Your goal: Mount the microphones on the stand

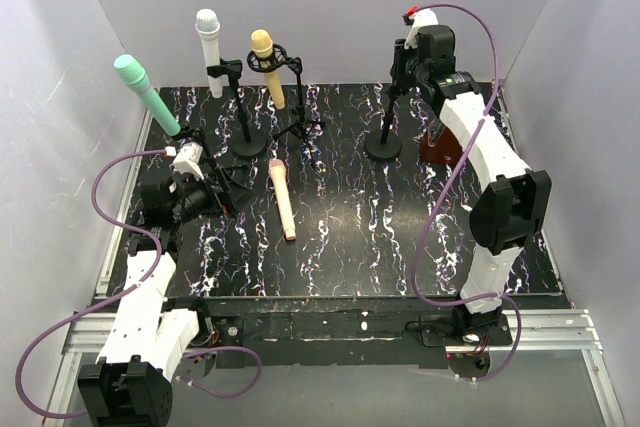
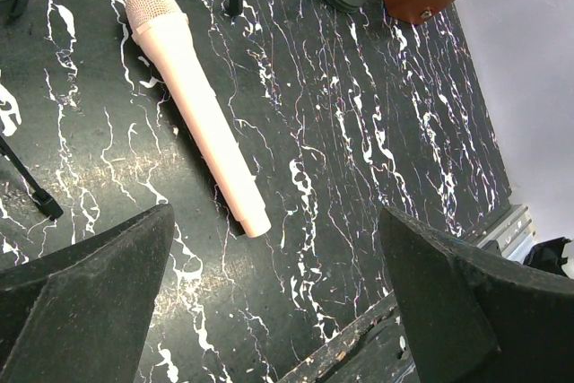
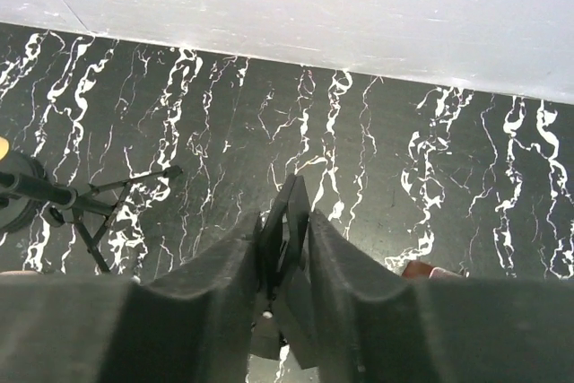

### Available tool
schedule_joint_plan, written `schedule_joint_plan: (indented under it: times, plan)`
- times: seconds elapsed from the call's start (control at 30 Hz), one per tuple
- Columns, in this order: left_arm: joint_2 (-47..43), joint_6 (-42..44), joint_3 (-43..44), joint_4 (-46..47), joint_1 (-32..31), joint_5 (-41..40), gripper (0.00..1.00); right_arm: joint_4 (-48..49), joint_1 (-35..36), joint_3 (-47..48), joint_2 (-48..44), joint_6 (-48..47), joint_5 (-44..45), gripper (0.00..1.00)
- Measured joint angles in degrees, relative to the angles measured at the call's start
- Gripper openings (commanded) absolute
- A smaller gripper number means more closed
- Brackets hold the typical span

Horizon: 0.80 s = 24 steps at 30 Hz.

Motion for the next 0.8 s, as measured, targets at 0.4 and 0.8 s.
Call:
schedule_joint_plan:
  times: [0.4,0.8]
  plan:
    - [-0.1,0.2,0.0,0.0,0.0,-0.1,0.98,-1.6,0.2,-3.3,-4.0,-6.1,-8.3,0.01]
    - [-0.3,0.2,0.0,0.0,0.0,-0.1,0.98,-6.1,4.2,-21.5,-27.8,-12.4,-40.3,0.01]
